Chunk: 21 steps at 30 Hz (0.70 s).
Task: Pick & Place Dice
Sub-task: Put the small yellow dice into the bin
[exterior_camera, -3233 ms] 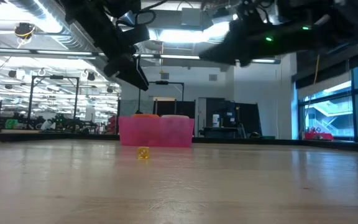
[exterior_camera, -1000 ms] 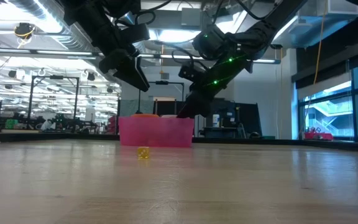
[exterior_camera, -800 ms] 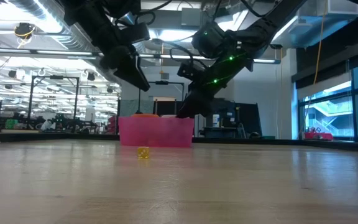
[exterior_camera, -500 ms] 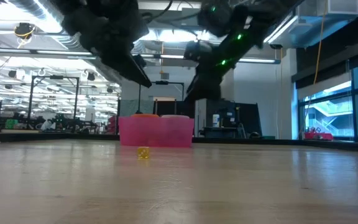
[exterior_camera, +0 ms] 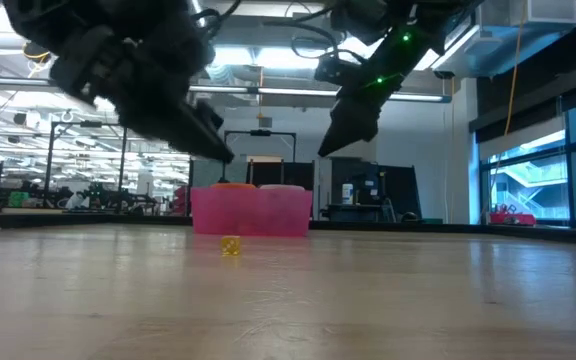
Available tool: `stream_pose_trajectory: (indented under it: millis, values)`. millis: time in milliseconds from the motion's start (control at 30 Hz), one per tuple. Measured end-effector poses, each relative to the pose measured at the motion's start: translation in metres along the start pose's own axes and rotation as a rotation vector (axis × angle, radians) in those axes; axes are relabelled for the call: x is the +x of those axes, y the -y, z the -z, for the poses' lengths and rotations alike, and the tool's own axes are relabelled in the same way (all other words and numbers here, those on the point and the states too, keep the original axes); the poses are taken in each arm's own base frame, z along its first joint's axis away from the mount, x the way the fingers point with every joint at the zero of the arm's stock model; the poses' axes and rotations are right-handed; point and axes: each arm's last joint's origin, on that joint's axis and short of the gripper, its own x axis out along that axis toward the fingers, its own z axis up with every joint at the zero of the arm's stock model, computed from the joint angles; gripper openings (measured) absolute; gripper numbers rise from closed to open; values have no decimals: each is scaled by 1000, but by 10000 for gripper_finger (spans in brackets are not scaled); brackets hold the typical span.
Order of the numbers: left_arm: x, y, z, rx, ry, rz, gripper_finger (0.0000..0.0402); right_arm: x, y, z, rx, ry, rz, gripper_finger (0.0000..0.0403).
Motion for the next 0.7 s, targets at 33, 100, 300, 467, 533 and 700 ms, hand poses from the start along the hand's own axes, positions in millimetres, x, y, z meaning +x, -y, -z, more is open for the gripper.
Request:
stream_pose_trajectory:
  millis: [33, 100, 300, 467, 533, 700]
  values:
    - [4, 3, 3, -4, -13, -6, 143, 0, -1, 0, 8, 5, -18, 241]
    - [13, 9, 9, -9, -32, -21, 143, 0, -2, -1, 40, 14, -47, 241]
    - [38, 17, 23, -32, -14, -52, 143, 0, -3, -1, 78, 26, -91, 241]
    - [51, 21, 37, -117, -42, -34, 143, 0, -3, -2, 79, 35, -89, 241]
    - [56, 25, 42, -132, -45, -24, 143, 0, -3, -2, 79, 36, -89, 241]
    - [64, 31, 50, -134, -59, -21, 143, 0, -3, -2, 80, 38, -88, 241]
